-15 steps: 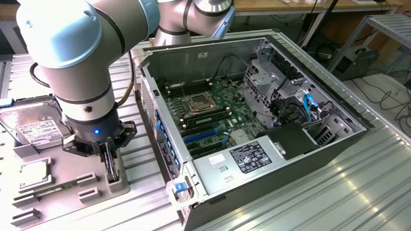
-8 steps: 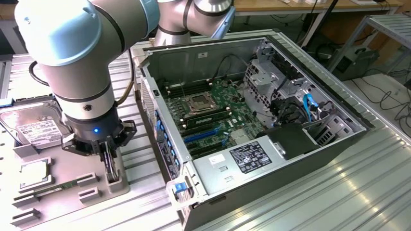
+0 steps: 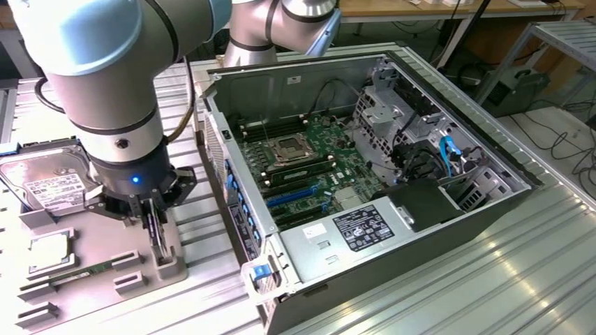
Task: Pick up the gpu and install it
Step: 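Pick up the gpu and move the gpu toward the slot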
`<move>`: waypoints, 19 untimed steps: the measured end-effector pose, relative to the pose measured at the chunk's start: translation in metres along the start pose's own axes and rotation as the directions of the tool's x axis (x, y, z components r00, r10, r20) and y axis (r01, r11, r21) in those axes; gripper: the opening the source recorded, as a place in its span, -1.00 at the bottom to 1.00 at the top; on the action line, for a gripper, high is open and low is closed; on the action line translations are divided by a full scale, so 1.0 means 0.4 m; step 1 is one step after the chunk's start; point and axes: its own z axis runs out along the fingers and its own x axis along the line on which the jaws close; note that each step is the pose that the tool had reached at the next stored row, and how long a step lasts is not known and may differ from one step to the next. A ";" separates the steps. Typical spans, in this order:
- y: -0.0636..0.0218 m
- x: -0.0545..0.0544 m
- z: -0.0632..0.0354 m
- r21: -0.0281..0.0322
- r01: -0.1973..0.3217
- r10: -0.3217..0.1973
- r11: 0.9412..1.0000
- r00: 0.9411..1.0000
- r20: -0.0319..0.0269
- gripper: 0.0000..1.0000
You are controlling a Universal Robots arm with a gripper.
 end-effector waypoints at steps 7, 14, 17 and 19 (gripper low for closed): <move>0.002 0.001 -0.045 0.000 0.000 0.000 1.000 1.000 0.000 -0.44; 0.004 0.001 -0.089 0.000 0.000 0.000 1.000 1.000 0.000 -0.44; 0.005 0.002 -0.109 0.000 0.000 0.000 1.000 1.000 0.000 -0.44; 0.005 0.002 -0.121 0.000 0.000 0.000 1.000 1.000 0.000 -0.44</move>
